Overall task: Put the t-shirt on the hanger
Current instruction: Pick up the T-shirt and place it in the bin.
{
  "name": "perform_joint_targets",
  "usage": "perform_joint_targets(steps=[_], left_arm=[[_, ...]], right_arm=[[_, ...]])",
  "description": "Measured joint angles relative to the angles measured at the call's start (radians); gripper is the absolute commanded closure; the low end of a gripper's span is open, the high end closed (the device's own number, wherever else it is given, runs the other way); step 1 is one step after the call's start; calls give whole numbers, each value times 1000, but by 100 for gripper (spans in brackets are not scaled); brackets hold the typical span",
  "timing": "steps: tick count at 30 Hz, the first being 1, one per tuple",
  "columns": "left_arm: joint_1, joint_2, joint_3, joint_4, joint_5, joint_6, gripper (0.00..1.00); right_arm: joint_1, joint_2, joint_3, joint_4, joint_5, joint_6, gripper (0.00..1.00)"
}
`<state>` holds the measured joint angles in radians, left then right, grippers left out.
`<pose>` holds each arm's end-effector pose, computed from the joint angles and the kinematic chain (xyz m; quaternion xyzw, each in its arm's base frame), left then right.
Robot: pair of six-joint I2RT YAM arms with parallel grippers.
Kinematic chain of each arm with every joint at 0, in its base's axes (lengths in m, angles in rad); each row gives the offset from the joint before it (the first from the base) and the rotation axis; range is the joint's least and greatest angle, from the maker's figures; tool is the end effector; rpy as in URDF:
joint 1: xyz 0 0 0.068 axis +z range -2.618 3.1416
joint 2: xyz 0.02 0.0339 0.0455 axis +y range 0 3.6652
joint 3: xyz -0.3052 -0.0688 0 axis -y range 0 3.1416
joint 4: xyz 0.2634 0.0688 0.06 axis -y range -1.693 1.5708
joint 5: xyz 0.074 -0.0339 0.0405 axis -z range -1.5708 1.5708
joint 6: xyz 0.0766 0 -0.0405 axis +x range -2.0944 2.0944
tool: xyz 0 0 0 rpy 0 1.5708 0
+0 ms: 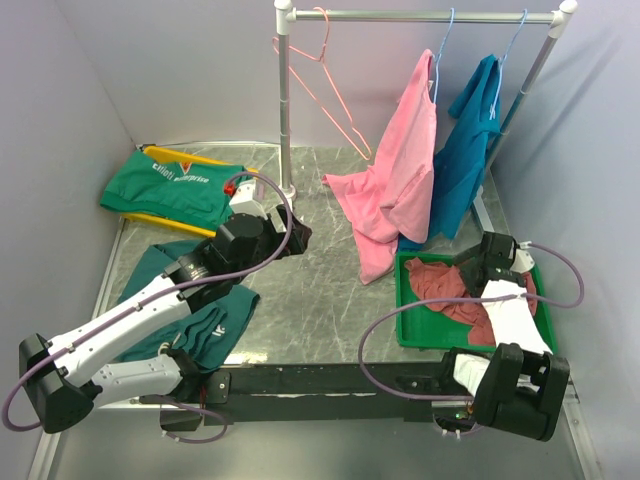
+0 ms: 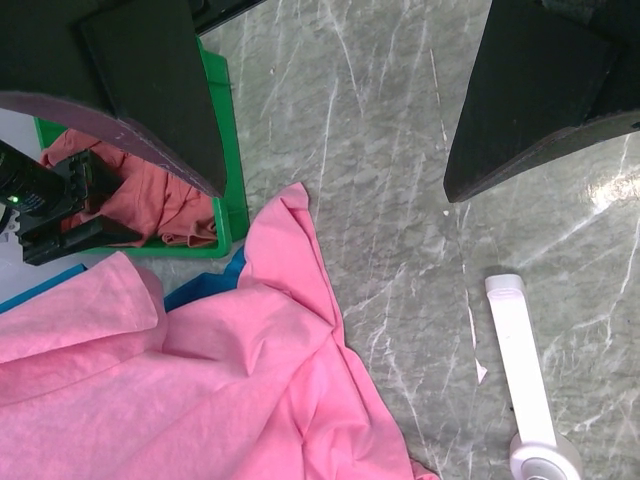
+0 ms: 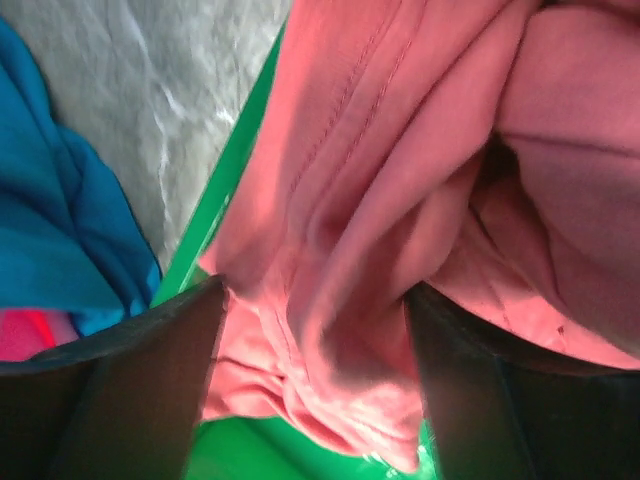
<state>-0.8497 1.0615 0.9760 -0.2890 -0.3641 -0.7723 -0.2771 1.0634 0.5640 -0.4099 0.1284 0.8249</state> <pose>0.2015 -0.1880 0.3640 -0.0704 0.8161 -0.2984 0.4899 0.2126 -0.0707 0.1884 0.5119 0.7933 0.0292 0.3284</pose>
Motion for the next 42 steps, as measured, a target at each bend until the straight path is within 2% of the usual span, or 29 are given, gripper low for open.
perform_joint_targets(steps=[1,2,3,5,11,17,20,31,38,42], left_arm=[[0,-2,-2,0,0,0,4],[0,-2,-5,0,0,-1,4],[0,-3,-6,0,0,-3,4],[0,-3,-6,0,0,-3,3],[0,-3,-5,-1,3,-7,4],[0,5,23,-16,2,-7,4],[0,12,63,-26,2,-6,4],[0,16,132,-48,-5,3,4],[0,16,151,-68,-23,13,4],[3,16,161,-69,-27,21,3]], right_arm=[[0,5,0,12,11,1,38],[0,6,0,18,18,-4,70],[0,7,0,25,26,-4,84],[0,3,0,31,36,-12,100],[0,-130,56,-52,16,-12,100],[0,-331,275,-144,-79,20,100],[0,-375,402,-192,-132,37,100],[0,-362,887,-321,-365,92,100],[0,-282,1153,-312,-544,191,100],[0,-233,1249,-254,-637,276,100]])
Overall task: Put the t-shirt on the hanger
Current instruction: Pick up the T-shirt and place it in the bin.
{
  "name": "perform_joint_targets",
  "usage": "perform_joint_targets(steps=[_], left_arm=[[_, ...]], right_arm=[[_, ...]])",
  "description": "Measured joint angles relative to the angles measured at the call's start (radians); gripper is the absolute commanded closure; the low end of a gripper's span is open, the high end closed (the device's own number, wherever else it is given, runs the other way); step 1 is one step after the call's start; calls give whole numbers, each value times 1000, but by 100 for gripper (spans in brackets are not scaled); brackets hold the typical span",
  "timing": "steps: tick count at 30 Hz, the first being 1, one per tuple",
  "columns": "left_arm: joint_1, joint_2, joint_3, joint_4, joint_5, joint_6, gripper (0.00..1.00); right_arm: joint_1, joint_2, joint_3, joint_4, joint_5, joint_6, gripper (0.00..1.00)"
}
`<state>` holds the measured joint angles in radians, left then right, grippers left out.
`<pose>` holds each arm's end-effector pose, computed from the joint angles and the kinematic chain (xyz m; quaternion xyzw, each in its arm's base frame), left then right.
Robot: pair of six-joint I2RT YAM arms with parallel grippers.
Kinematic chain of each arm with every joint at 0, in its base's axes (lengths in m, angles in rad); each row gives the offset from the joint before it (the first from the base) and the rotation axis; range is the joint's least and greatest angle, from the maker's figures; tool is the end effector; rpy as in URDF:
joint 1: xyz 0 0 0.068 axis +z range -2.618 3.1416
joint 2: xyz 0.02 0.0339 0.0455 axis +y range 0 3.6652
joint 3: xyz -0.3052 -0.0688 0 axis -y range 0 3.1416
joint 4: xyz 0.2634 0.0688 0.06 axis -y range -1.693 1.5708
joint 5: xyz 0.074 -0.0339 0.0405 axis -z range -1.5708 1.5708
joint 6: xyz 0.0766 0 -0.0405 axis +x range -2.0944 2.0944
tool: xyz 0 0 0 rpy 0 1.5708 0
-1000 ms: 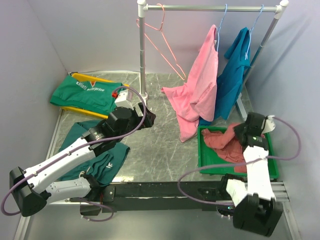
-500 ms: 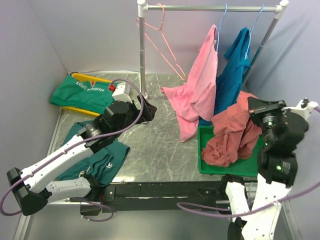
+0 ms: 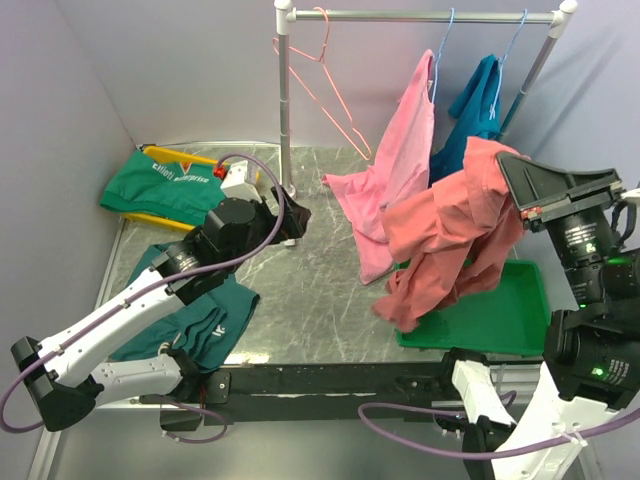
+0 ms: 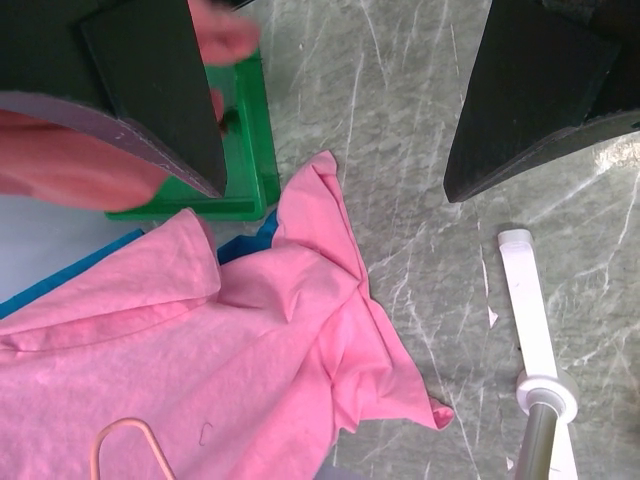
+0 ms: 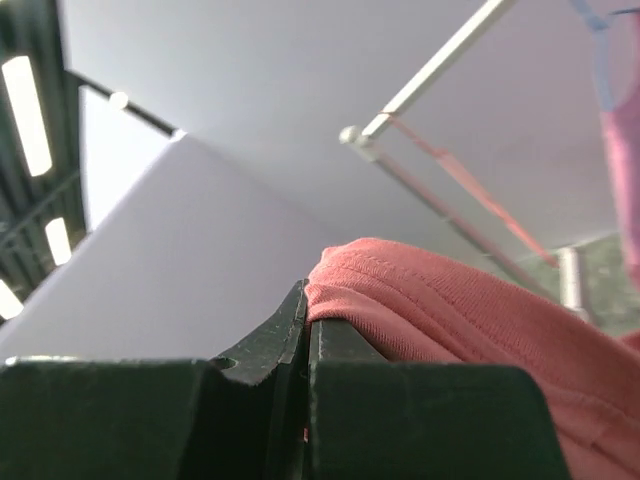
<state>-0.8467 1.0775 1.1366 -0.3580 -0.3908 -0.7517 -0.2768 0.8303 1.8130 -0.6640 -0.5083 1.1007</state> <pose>0.2029 -0.1854 0.4151 -0.0777 0.7938 -0.3087 0.5182 0.0526 0.0238 0.6354 0.2032 0.5673 0.4490 0.6597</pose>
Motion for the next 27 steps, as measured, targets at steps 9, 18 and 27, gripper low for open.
perform_joint_targets(steps=[9,18,27], left_arm=[[35,8,31,-6,5,2,4],[134,15,79,-33,17,9,4],[273,-33,87,-93,36,12,4]], right_arm=[[6,90,108,140,-130,166,100],[581,206,174,149,56,92,100],[967,518,376,70,299,-109,100]])
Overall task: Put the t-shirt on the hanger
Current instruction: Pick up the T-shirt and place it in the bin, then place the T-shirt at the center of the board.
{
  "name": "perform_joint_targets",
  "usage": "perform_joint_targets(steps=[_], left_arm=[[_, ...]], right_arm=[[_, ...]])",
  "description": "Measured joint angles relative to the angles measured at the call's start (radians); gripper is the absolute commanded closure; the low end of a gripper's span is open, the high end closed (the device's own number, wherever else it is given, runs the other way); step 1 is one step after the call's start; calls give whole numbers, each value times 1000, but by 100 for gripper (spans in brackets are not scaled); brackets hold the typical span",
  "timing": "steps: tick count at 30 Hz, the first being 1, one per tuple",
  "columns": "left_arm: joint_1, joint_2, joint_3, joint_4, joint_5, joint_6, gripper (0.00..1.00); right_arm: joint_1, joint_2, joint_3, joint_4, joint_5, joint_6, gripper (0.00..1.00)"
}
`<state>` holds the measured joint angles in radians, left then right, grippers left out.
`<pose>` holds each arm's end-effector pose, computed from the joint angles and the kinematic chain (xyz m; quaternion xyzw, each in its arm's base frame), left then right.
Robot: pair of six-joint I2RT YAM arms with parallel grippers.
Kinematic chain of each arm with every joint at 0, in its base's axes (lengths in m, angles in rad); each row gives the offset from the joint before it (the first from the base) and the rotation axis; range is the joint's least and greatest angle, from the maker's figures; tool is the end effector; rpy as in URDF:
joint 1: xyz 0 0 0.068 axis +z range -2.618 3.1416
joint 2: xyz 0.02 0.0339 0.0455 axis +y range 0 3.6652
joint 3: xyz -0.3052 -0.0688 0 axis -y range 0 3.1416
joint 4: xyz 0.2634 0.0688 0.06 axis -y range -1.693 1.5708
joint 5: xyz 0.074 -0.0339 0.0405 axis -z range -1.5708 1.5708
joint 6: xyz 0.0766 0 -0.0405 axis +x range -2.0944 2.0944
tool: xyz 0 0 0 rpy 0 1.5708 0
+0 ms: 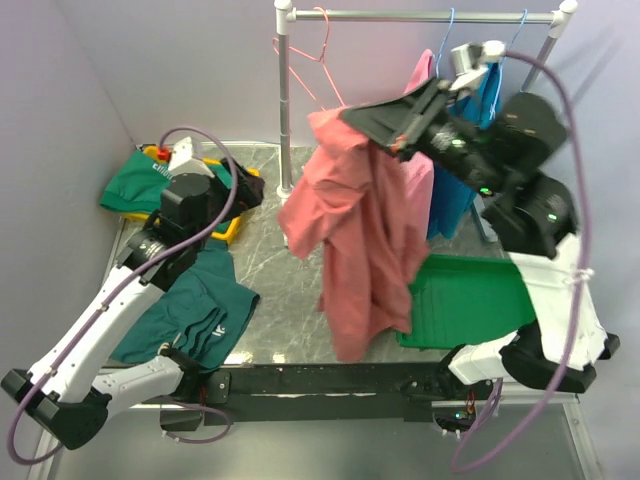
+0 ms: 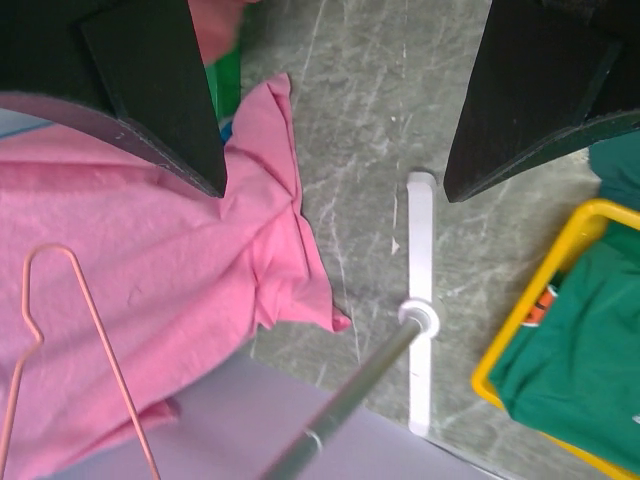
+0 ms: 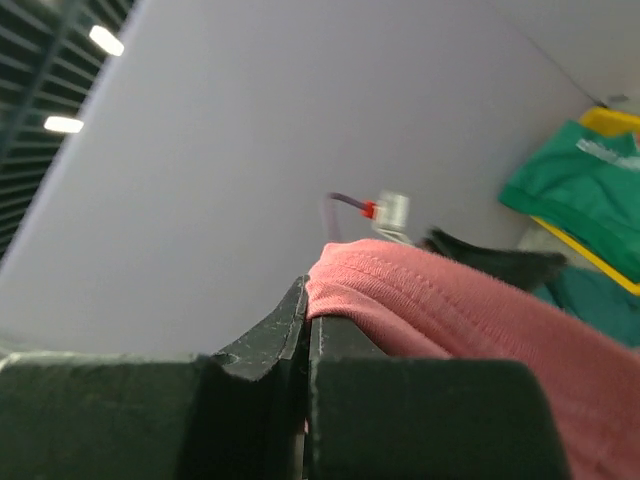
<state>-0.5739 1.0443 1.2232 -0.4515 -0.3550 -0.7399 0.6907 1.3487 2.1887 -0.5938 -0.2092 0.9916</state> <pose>0.2291 -0.1164 0.4440 -0.1714 0.7726 -0.2519 0.5570 0.1659 0.1577 0.6837 0.0103 0.6170 0.6274 0.4749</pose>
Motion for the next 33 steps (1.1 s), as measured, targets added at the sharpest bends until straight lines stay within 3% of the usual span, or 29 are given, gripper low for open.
perform_joint_targets(steps=[2,8,12,17,21,22,25,29,33], left_arm=[[24,-16,-4,-3,3,-1,4],[50,-34,-42,-5,31,-5,4],[52,-40,-109,5,66,-6,3],[52,-63,-240,46,147,-5,1],[51,-72,-348,80,240,-4,7],[48,-70,-369,92,259,-4,7],[14,-48,-413,117,293,-2,9],[-86,25,-425,156,319,7,12],[-178,129,-425,202,333,23,23]], right_arm=[[6,11,-47,-5,0,-21,100],[5,-131,-412,48,-23,-92,100],[5,-301,-767,178,-48,-121,94],[14,-495,-1305,382,-132,-144,75],[74,-515,-1576,408,-77,-179,55],[85,-527,-1627,395,-50,-185,49],[105,-596,-1721,344,35,-197,47],[128,-687,-1730,266,178,-201,45],[180,-740,-1691,170,320,-198,44]])
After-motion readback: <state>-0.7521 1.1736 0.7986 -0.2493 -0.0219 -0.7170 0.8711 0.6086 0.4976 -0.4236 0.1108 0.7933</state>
